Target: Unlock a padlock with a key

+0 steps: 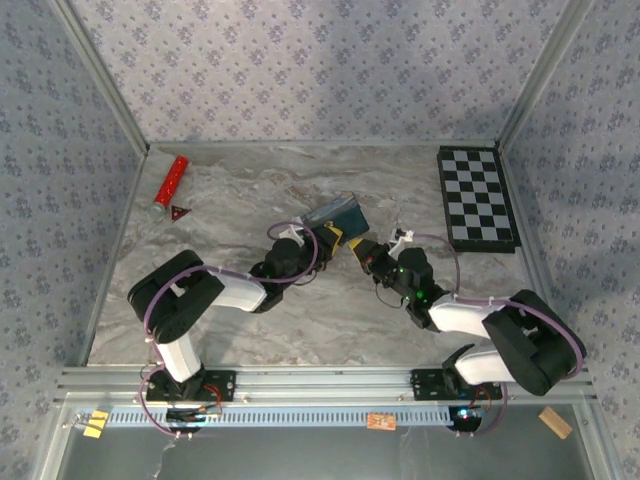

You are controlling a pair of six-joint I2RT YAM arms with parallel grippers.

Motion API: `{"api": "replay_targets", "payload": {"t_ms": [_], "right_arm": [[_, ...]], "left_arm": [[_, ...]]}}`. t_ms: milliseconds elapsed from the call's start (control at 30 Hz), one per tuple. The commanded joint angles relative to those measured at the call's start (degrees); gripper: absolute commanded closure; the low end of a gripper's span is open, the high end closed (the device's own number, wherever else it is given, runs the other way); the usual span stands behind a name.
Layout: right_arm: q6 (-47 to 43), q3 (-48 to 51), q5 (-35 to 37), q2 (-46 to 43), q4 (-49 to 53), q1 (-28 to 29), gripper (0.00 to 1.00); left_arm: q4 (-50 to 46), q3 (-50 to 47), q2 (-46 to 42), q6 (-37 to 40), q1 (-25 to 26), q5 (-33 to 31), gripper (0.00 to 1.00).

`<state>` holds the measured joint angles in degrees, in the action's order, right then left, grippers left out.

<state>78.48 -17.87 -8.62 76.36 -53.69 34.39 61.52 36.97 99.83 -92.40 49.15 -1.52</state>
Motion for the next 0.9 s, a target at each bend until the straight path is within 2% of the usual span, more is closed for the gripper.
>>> {"api": "replay_targets", "payload": {"t_ms": [0,267,400,500,667,700,767,867], "right_arm": [[-0.12,-2.96,-7.38,0.4,6.38,-0.07,1.0],[-0.24,-3.87,-13.13,2.98,3.39,-4.12,1.0],[-4.6,-8.01,-14.36,3.2,8.88,-2.93,1.0],[-4.46,-6.52,-13.59,2.96,6.76,-3.55,1.0],[-7.64,-6.12,-13.95,-0.1,14.07,-5.12,1.0],[-8.49,-5.97,-13.88,-0.9,15.44,-5.21,0.94],[-10.94,-5.66,-13.38,-3.49,19.76,-5.22,0.71],[-14.51,-5.3,-13.04,-7.36,25.18,-5.44,0.51]], "left_arm": [[9.97,4.53,-3.77,0.34,3.68,13.39,1.0],[9.5,6.16,-3.28,0.26,3.8,15.35,1.0],[9.42,6.71,-2.84,0.21,4.0,15.73,1.0],[9.52,6.23,-2.88,0.16,3.98,15.28,1.0],[8.24,3.94,-3.59,0.78,3.3,13.76,1.0],[7.56,3.7,-3.75,0.94,3.0,13.66,1.0],[5.14,3.11,-4.4,1.81,2.45,13.31,1.0],[3.29,2.67,-5.28,3.49,1.62,12.88,1.0]]}}
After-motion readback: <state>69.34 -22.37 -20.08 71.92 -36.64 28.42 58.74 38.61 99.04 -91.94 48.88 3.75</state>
